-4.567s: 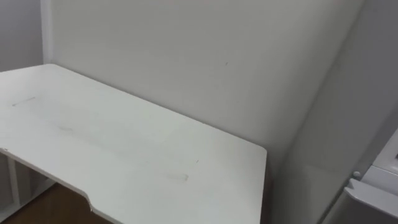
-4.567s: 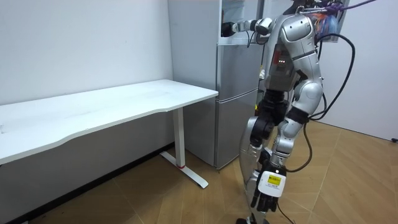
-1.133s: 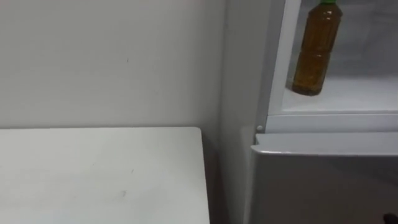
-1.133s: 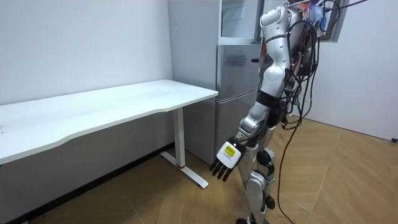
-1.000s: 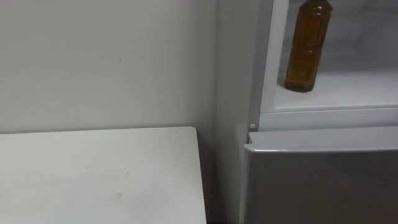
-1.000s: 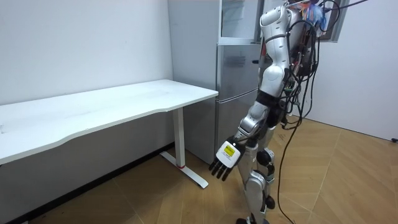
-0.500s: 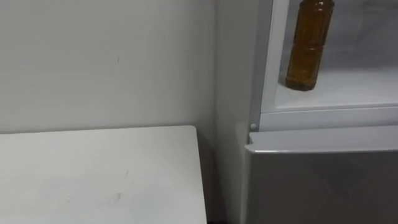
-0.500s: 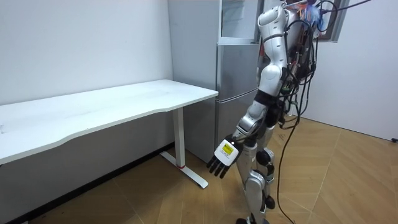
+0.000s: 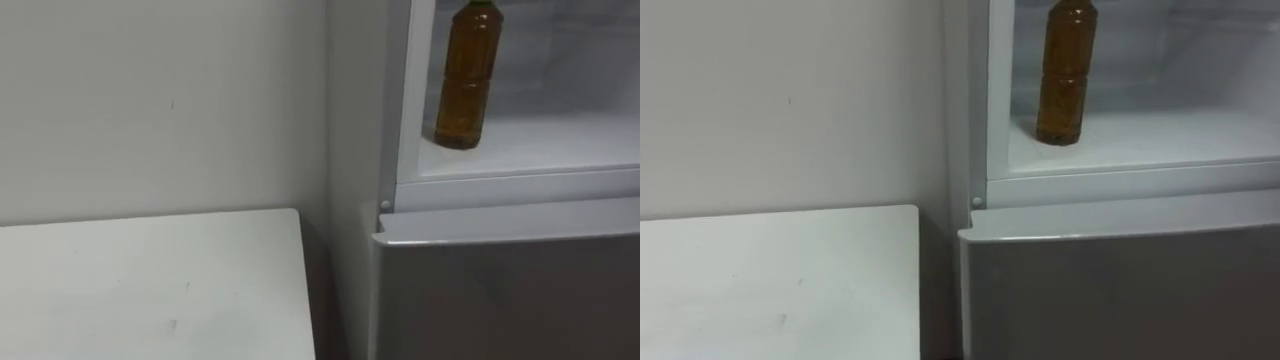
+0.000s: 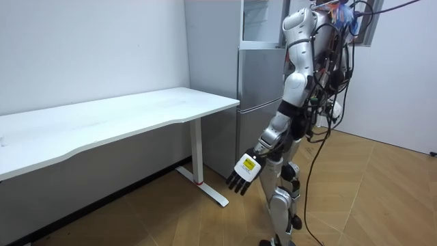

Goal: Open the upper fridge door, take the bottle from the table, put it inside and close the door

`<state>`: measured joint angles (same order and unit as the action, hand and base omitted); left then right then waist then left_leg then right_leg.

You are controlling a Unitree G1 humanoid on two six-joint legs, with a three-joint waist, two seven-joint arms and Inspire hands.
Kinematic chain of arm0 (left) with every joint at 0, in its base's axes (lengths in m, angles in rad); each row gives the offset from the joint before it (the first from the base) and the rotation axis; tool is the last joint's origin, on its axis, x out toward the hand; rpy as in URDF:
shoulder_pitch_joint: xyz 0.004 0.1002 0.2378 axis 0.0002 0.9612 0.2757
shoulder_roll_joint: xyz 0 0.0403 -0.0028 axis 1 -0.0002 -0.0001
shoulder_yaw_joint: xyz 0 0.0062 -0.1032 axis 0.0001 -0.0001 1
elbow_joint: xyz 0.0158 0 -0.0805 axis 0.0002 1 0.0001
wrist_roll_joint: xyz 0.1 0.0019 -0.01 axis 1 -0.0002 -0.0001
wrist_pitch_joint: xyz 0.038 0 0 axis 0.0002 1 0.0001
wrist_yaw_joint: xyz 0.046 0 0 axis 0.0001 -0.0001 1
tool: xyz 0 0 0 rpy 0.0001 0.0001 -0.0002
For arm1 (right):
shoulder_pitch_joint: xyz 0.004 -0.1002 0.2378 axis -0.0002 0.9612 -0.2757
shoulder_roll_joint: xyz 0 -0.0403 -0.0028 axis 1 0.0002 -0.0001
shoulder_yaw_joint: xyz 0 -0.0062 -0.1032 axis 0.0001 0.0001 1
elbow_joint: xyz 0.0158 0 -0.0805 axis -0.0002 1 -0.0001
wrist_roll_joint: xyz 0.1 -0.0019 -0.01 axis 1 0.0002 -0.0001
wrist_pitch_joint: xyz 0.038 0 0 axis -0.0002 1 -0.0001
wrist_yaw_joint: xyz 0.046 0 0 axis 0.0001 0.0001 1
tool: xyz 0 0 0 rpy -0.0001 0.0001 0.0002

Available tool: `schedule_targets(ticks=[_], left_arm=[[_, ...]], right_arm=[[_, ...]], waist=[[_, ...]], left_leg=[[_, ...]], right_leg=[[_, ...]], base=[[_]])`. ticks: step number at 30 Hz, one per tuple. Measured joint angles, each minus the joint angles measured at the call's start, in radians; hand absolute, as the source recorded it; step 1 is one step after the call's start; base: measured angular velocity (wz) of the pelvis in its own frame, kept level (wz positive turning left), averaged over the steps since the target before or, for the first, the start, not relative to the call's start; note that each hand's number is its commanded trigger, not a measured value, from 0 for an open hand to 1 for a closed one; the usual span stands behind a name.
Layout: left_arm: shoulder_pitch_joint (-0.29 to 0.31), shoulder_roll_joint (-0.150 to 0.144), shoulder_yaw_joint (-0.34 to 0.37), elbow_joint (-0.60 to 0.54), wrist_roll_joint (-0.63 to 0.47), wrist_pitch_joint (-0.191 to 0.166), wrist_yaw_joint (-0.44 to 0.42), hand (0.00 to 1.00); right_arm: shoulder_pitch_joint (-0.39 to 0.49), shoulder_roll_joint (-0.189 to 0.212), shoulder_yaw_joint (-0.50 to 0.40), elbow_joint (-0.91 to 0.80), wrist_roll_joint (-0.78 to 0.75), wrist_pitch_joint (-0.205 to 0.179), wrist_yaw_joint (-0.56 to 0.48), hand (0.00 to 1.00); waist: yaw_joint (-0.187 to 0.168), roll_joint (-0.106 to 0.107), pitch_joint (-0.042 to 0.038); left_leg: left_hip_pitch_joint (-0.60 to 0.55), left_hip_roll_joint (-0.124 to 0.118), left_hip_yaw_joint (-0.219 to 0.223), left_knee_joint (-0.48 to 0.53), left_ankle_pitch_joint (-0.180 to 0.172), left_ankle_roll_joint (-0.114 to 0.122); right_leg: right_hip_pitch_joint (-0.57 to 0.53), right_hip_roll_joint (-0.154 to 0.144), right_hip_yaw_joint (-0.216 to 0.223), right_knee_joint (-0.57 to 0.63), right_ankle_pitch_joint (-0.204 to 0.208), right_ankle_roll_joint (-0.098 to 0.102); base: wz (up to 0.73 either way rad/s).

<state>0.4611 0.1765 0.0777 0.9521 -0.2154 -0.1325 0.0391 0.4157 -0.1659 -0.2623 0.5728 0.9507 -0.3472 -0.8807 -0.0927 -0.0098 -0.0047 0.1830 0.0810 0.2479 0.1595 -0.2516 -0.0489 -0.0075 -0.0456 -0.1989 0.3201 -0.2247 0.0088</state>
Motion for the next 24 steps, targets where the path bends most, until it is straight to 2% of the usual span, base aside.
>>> schedule_targets(ticks=[2,4,5,8,10,14,20,24], left_arm=[[0.01,0.0,0.004,-0.004,0.001,0.0,0.0,0.0],[0.023,0.001,0.022,-0.013,0.002,-0.007,0.0,0.0],[0.024,0.001,0.047,-0.009,0.002,-0.008,0.0,0.0],[0.024,0.025,0.079,-0.011,0.001,-0.01,0.0,0.0],[0.025,0.039,0.09,-0.012,0.002,-0.011,0.0,0.0],[0.026,0.039,0.137,-0.023,0.016,-0.011,0.0,0.0],[0.035,0.041,0.157,-0.048,0.016,-0.011,0.0,0.0],[0.035,0.043,0.168,-0.052,0.021,-0.013,0.0,0.0]], right_arm=[[0.001,-0.013,-0.035,-0.01,0.021,0.0,-0.008,0.0],[-0.002,-0.035,-0.071,-0.012,0.028,0.0,-0.017,0.0],[-0.014,-0.05,-0.118,-0.008,0.037,0.0,-0.019,0.0],[-0.017,-0.105,-0.179,-0.008,0.071,-0.001,-0.032,0.0],[-0.018,-0.118,-0.228,-0.019,0.071,-0.001,-0.035,0.0],[-0.041,-0.158,-0.331,-0.038,0.078,-0.001,-0.056,0.0],[-0.085,-0.207,-0.455,-0.042,0.095,-0.001,-0.078,0.0],[-0.099,-0.278,-0.482,-0.043,0.088,-0.001,-0.098,0.0]], waist=[[0.0,-0.004,0.0026],[-0.011,-0.016,0.0011],[-0.012,-0.019,0.0024],[-0.014,-0.036,0.003],[-0.018,-0.049,0.0017],[-0.031,-0.067,0.0018],[-0.058,-0.092,0.0018],[-0.068,-0.098,0.0015]], left_leg=[[0.0,-0.002,0.003,0.0,0.0,0.0],[0.0,-0.004,0.003,-0.001,0.0,0.0],[-0.001,-0.005,0.004,-0.001,0.0,0.0],[-0.01,-0.005,0.003,0.002,0.0,0.001],[-0.015,-0.004,0.003,0.003,0.0,0.001],[-0.02,-0.004,0.002,0.003,0.0,0.001],[-0.021,-0.004,0.003,0.005,0.0,0.0],[-0.022,-0.004,0.003,0.004,0.0,0.001]], right_leg=[[-0.004,-0.003,0.001,0.007,-0.003,0.001],[-0.004,-0.004,0.001,0.006,-0.003,0.001],[-0.005,-0.005,0.002,0.006,-0.003,0.002],[-0.013,-0.006,0.001,0.006,-0.004,0.003],[-0.018,-0.006,0.001,0.008,-0.005,0.002],[-0.021,-0.005,0.0,0.007,-0.005,0.002],[-0.021,-0.005,0.001,0.005,-0.005,0.002],[-0.022,-0.005,0.0,0.002,-0.005,0.002]], base=[[-0.02],[0.0],[0.0],[0.0],[0.0],[0.0],[0.0],[0.0]])
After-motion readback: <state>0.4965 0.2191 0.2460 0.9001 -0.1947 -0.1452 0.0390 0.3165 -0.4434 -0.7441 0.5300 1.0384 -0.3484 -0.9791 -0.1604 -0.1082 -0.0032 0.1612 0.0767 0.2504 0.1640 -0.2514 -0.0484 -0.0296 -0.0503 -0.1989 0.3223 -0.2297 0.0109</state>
